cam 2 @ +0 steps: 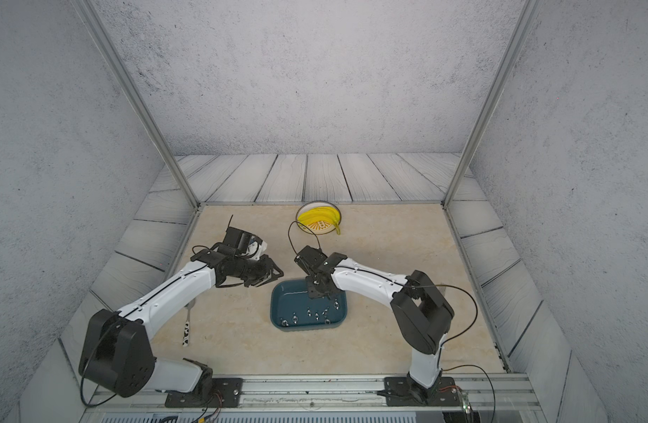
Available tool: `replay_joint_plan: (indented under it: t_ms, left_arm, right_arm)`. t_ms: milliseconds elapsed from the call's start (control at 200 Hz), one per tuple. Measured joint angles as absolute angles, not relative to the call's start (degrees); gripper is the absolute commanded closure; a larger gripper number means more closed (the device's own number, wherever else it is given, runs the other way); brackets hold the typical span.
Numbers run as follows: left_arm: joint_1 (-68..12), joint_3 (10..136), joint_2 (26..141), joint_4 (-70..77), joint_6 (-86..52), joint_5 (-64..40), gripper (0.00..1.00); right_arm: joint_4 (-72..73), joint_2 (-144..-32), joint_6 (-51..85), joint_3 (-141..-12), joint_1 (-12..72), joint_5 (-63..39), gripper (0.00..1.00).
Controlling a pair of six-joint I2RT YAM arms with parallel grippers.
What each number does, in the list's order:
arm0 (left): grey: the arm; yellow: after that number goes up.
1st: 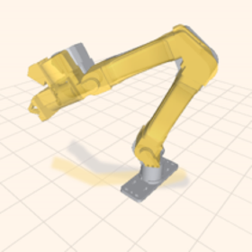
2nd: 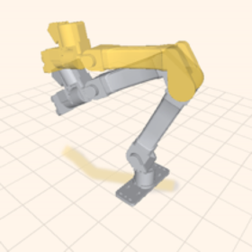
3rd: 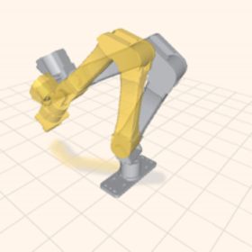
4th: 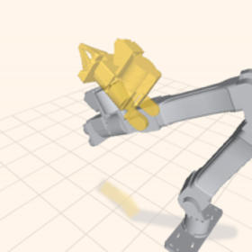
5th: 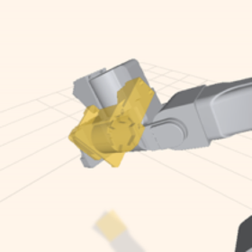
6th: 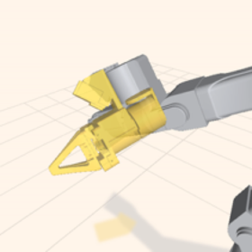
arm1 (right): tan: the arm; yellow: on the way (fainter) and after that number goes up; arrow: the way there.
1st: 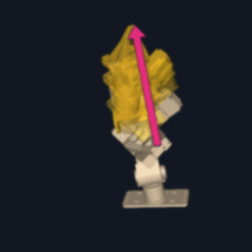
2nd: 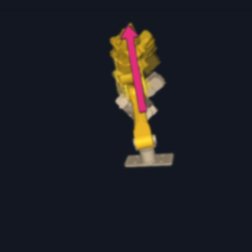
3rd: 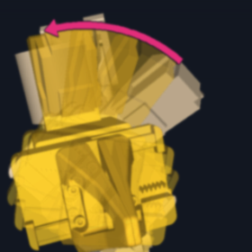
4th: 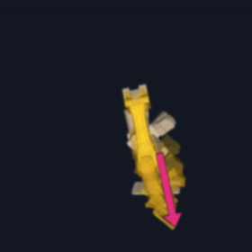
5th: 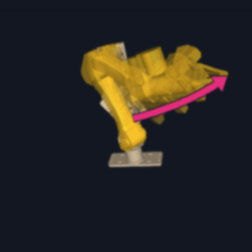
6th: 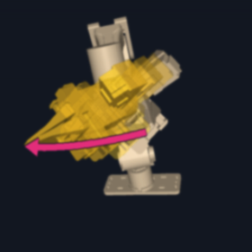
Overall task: Take out the wing nut from the storage box
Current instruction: Pick up the wing nut from the storage box, then place the wing nut at the center of the board.
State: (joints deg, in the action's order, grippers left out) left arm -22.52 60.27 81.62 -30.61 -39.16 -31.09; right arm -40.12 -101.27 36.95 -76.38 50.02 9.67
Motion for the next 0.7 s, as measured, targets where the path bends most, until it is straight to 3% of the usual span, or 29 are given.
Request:
replay_joint_plan:
  t_ms: [185, 495, 701]
  left_arm:
    - [-26.6, 67.0, 86.7, -30.6, -38.4, -32.0, 0.67]
    - [-34.9, 79.2, 96.7, -33.2, -34.5, -34.7, 0.67]
    - [-39.4, 84.9, 101.3, -36.0, -31.0, -35.7, 0.66]
  right_arm:
    - [-41.7, -96.9, 35.3, -75.6, 45.5, 12.7, 1.0]
    - [-41.7, -93.3, 33.8, -68.3, 21.8, 13.8, 1.0]
    - [-41.0, -94.8, 33.8, -67.7, 14.2, 13.8, 1.0]
